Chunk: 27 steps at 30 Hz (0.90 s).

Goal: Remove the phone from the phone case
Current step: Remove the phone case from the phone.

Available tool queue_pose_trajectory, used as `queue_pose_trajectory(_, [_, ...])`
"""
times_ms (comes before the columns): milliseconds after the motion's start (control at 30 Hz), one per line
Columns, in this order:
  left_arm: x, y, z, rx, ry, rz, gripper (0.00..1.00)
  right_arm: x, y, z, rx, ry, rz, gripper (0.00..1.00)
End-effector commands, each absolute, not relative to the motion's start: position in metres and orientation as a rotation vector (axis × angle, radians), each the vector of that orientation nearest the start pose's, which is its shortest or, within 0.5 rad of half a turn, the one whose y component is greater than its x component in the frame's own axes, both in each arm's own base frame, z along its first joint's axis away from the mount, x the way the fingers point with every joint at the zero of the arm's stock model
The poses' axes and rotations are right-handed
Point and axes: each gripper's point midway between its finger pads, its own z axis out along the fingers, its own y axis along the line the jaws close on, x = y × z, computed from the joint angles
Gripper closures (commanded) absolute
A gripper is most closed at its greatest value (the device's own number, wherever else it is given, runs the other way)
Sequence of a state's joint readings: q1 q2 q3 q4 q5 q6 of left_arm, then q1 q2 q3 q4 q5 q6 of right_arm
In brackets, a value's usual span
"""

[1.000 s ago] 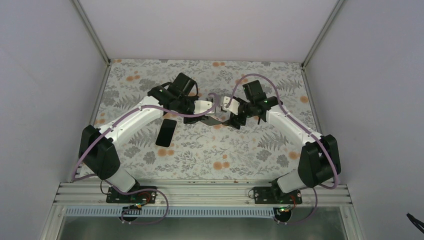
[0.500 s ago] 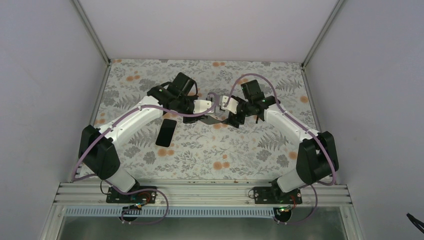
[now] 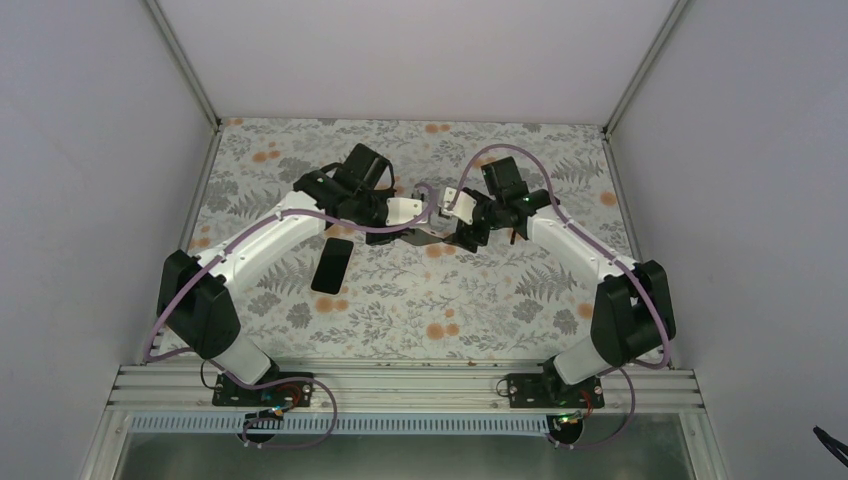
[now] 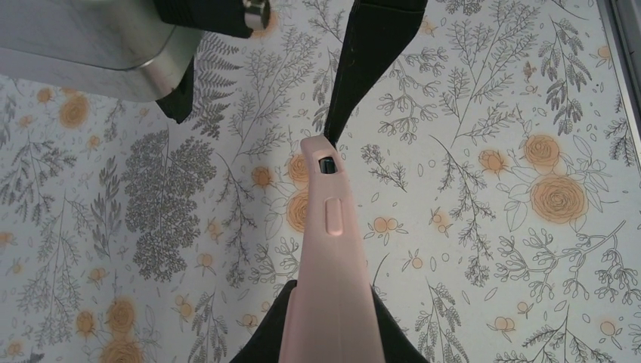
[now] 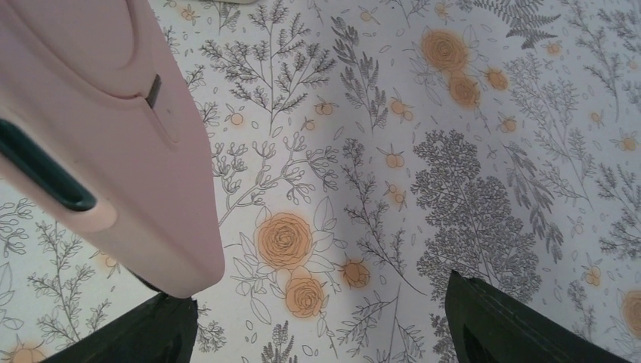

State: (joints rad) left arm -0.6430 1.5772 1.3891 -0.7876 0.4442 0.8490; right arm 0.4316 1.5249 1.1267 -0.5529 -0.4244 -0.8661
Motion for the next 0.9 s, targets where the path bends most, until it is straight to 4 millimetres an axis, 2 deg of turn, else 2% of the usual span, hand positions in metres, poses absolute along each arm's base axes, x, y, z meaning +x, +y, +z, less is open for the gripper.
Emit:
queue_pose_trajectory(0, [0.258, -0.317, 0.222, 1.811, 1.601, -0.620, 0.98, 0.365, 0.236, 0.188, -1.467, 1.757, 0.242, 0.16])
queue_pose_trajectory(233, [0.242, -0.325, 0.227, 1.835, 1.585, -0.733, 0.98, 0.381, 0.241, 0.209, -1.402, 1.738, 0.247, 0.15])
queue_pose_trajectory(333, [0.242, -0.328, 0.229, 1.826, 1.577, -0.751, 0.98, 0.376, 0.251, 0.221, -1.418, 1.714, 0.334, 0.15])
queue_pose_trajectory(567, [0.243, -0.334, 0.239, 1.795, 1.544, -0.774, 0.98, 0.329, 0.289, 0.244, -1.498, 1.630, 0.701, 0.13])
queue_pose_trajectory(767, [0.247, -0.340, 0.265, 1.750, 1.498, -0.796, 0.98, 0.288, 0.328, 0.239, -1.626, 1.566, 0.859, 0.14])
queue_pose_trajectory(867, [0.252, -0.340, 0.276, 1.723, 1.484, -0.803, 0.98, 0.272, 0.340, 0.248, -1.640, 1.514, 0.965, 0.13])
